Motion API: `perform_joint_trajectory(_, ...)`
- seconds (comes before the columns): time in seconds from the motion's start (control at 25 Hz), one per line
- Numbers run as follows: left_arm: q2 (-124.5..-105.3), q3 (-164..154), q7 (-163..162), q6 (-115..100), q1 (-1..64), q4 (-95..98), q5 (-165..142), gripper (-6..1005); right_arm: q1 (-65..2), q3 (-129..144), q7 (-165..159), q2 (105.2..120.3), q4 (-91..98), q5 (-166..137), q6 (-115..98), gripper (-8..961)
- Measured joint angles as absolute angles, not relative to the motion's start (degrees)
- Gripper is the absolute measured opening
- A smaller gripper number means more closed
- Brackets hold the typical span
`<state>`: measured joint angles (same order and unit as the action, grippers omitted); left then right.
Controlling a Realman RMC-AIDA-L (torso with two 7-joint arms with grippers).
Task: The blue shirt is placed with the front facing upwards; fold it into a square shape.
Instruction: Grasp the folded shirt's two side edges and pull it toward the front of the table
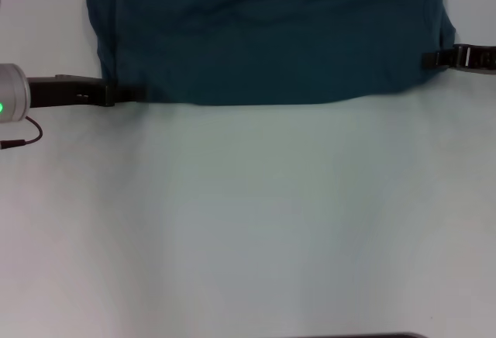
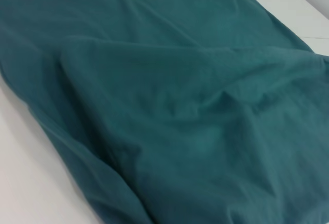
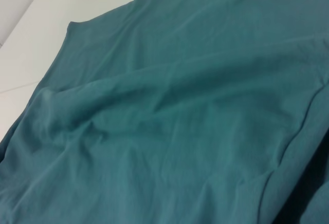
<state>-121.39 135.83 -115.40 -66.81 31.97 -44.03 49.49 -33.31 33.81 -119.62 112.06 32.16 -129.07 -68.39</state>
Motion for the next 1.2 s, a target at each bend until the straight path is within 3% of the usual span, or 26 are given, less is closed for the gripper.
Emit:
perform_joint_trajectory(0.44, -121.62, 135.27, -115.87, -65.77, 32.14, -43.79, 48.71, 225, -33.31, 33.98, -119.62, 112.06, 32.0, -129.01, -68.47, 50)
perform_joint_trajectory(0.88, -121.64, 135.17, -115.94, -66.24, 32.17, -43.79, 48.69, 34, -33.13, 34.04, -119.55, 112.06, 31.9, -129.02, -68.47, 49)
perform_joint_trajectory(1.2, -121.19, 135.78, -116.02, -70.12, 30.53, -45.62, 48.77, 19, -31.91, 33.4, -117.91, 112.06, 32.42, -129.01, -71.07, 49)
